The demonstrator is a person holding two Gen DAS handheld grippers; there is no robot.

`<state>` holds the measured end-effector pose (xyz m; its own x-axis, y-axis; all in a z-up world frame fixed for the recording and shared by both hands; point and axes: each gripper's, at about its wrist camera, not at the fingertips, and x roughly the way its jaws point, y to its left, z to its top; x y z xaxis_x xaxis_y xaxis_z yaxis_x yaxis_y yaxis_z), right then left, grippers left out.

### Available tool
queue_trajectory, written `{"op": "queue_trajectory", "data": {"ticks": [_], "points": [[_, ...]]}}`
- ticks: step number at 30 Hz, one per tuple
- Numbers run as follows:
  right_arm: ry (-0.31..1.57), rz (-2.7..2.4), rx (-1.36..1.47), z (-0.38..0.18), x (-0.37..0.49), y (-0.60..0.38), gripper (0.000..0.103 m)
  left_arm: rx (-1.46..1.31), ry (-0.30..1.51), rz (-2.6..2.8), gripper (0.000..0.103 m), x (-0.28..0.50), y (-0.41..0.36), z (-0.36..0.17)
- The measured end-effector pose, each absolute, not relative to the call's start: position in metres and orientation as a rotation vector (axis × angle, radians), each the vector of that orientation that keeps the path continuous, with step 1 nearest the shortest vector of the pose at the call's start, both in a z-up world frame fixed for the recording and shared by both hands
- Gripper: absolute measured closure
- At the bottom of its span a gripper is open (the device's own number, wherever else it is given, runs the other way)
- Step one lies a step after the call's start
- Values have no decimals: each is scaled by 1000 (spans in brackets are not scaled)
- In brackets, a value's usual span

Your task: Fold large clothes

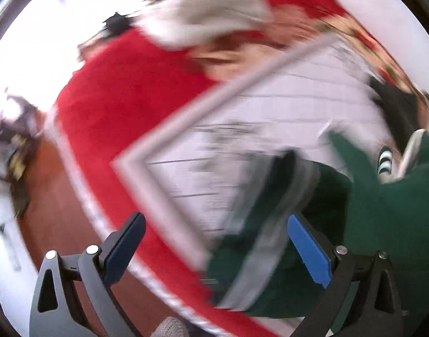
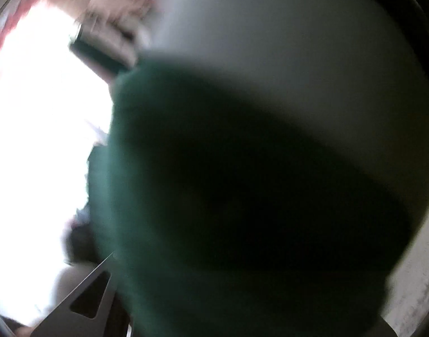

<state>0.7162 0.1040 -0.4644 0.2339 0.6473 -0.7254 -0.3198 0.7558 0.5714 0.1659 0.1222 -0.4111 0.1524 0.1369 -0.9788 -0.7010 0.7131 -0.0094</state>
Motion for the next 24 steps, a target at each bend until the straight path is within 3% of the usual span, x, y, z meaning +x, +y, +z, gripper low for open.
{"op": "queue_trajectory", "data": {"ticks": [4, 5, 7, 9, 10, 14, 19, 22, 24], "points": [[1344, 742, 173, -540, 763, 238, 81, -598, 1278, 791, 0, 117, 155, -420], [1408, 759, 136, -561, 779, 266, 75, -613, 1274, 814, 0, 110, 158, -420], [1509, 790, 113, -584, 810, 303, 60, -629, 1264, 827, 0, 100, 163, -413], [1536, 858, 168, -585, 844, 323, 30, -619, 1244, 821, 0, 96, 166, -400], [1533, 897, 198, -580, 863, 330, 27, -609, 1231, 808, 0, 99, 163, -393], [1478, 974, 257, -552, 940, 333, 25, -589, 1185, 729, 0, 127, 149, -377], [1538, 766, 395, -547, 1049, 305, 25, -518, 1192, 611, 0, 166, 112, -369], [1550, 630, 439, -556, 1126, 302, 25, -434, 1258, 591, 0, 181, 91, -393], [1527, 551, 415, -564, 1189, 317, 33, -389, 1326, 589, 0, 185, 82, -424]]}}
